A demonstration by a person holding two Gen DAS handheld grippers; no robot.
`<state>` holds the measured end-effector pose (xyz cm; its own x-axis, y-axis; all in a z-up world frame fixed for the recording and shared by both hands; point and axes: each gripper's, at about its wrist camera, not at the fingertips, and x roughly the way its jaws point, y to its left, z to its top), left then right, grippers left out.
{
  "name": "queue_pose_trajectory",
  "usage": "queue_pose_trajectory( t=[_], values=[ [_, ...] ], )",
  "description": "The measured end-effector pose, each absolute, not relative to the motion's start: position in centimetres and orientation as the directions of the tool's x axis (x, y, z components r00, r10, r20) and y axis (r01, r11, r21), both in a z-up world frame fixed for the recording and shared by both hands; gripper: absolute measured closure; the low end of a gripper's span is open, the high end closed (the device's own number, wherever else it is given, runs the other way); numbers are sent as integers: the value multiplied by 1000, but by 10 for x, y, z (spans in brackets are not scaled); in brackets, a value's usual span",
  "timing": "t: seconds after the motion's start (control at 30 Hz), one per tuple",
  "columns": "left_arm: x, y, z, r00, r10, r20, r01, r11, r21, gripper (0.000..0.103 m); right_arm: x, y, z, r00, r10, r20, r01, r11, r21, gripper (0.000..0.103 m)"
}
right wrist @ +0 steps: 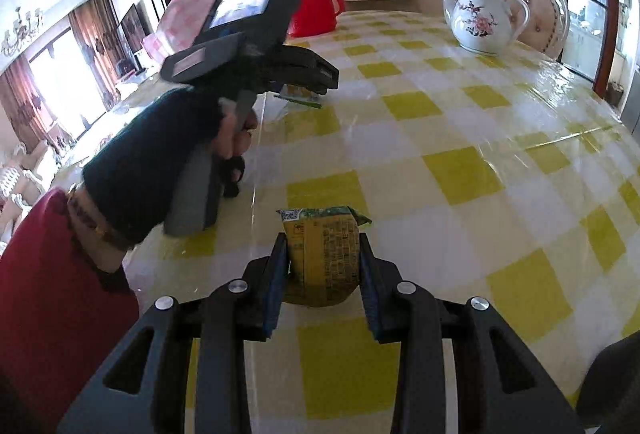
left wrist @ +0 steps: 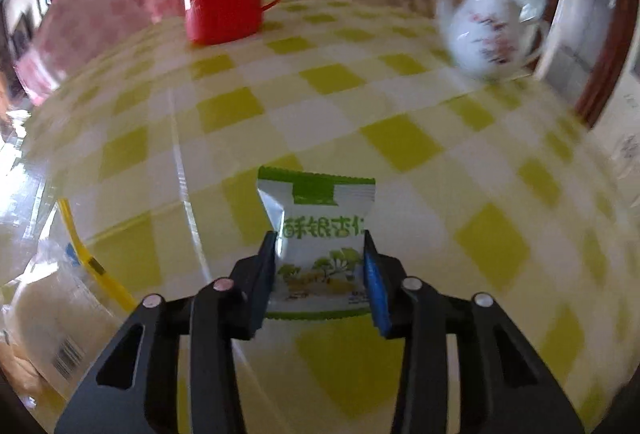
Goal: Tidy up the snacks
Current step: 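Lift both packets and carry them toward the white box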
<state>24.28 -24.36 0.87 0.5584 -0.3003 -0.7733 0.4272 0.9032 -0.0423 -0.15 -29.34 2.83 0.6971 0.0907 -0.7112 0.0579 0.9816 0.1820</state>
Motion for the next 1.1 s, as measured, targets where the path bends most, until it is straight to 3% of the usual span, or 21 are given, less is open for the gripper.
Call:
queue_pose_trajectory(
  t=[0.3, 0.73, 1.1],
  values=[
    [152, -215, 46, 628, -337, -701, 440, 897, -37, 65, -5, -302, 30, 712, 96, -695, 80, 973, 217, 69],
    [38, -123, 28, 589, -365, -721, 412, 903, -120, 65, -11, -297, 33, 723, 86, -686, 70, 978, 196, 69],
    [3, -103, 34, 615, -373, -695, 401, 907, -132, 64, -53, -280, 39, 738, 95, -668, 89, 968, 236, 69]
  ],
)
